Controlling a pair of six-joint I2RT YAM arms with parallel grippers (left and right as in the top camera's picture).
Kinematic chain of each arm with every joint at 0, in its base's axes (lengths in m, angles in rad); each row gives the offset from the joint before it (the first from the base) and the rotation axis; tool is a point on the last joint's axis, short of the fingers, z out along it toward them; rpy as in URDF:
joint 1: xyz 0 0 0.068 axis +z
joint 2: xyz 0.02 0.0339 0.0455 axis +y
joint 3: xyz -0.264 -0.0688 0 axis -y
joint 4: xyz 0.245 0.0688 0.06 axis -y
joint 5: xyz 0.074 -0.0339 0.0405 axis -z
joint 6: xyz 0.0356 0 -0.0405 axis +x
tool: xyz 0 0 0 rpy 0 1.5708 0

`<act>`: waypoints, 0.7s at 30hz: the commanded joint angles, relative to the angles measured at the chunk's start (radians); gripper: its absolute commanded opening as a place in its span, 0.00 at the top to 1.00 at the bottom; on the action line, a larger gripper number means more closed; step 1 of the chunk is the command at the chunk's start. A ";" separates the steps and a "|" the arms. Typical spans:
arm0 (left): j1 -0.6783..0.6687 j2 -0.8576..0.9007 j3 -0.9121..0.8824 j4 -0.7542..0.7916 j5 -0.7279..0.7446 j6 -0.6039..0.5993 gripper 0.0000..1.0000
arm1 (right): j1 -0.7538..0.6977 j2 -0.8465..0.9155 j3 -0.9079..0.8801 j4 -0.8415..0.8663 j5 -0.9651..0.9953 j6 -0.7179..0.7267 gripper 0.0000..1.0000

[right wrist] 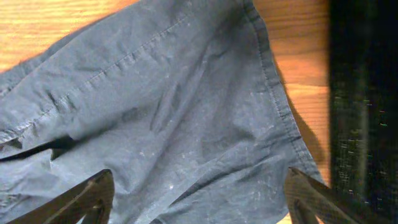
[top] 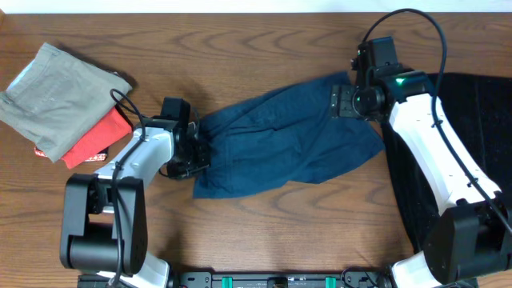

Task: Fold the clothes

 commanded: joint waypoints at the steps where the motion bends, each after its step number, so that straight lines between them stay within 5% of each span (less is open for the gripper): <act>1: 0.001 -0.087 0.039 -0.059 -0.084 0.016 0.94 | 0.036 0.010 -0.003 0.000 -0.040 -0.047 0.21; 4: 0.001 -0.177 0.065 -0.119 -0.084 0.016 0.94 | 0.068 0.032 -0.003 0.000 -0.068 -0.048 0.41; 8: 0.001 -0.296 0.091 -0.162 -0.083 0.008 0.94 | 0.111 0.100 -0.003 0.014 -0.185 -0.049 0.82; 11: 0.000 -0.383 0.101 -0.179 -0.077 -0.014 0.94 | 0.160 0.177 -0.003 0.036 -0.263 -0.049 0.98; 21: 0.001 -0.530 0.110 -0.138 -0.034 -0.060 0.94 | 0.419 0.460 -0.003 0.253 -0.548 -0.052 0.99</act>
